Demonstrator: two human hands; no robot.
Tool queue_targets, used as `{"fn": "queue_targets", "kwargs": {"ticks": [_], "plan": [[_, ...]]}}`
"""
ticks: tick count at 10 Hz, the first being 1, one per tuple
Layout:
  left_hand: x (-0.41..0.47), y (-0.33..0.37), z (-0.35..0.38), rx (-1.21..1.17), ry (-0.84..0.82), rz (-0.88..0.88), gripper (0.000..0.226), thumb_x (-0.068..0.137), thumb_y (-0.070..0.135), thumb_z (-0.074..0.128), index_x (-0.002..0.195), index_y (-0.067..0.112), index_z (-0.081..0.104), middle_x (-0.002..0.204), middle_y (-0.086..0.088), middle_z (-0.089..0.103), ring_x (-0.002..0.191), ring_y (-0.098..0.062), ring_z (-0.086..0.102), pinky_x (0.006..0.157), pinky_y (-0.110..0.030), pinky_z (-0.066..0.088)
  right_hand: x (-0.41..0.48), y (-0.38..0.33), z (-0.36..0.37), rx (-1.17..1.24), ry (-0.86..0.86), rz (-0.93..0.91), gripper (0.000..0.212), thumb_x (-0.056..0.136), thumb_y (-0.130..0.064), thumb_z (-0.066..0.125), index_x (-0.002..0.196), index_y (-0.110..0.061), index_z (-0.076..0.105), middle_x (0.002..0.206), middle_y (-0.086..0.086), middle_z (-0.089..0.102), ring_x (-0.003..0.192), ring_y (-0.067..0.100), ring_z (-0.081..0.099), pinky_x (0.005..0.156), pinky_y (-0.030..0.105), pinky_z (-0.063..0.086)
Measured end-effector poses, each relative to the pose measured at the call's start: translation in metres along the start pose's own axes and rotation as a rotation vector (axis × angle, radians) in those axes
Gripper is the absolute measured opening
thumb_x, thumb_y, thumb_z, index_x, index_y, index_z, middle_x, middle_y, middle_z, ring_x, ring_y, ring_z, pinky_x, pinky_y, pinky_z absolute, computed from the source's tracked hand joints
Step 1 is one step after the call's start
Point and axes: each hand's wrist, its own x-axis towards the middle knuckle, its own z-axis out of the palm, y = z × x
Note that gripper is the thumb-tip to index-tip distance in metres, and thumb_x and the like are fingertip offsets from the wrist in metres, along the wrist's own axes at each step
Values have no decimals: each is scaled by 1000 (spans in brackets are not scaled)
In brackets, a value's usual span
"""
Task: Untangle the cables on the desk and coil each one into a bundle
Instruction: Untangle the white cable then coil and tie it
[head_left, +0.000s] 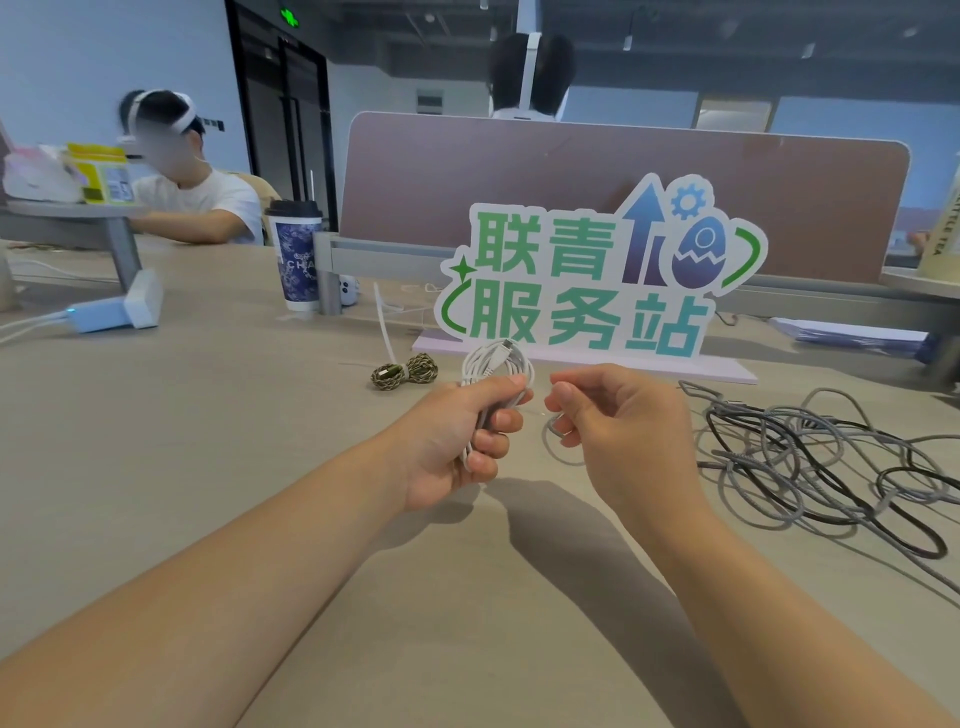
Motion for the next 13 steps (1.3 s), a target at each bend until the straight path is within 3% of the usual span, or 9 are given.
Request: {"fn": "queue_targets", "kwargs": {"ticks": [13], "plan": [[-2, 1, 0, -95, -46, -62, 16, 93, 30, 52, 82, 18, 54, 54, 7, 35, 41, -3, 26, 32, -10, 17, 0, -3, 0, 73, -10, 46, 24, 89, -6, 60, 79, -28, 63, 71, 0, 69, 55, 9, 61, 57, 15, 53]]}}
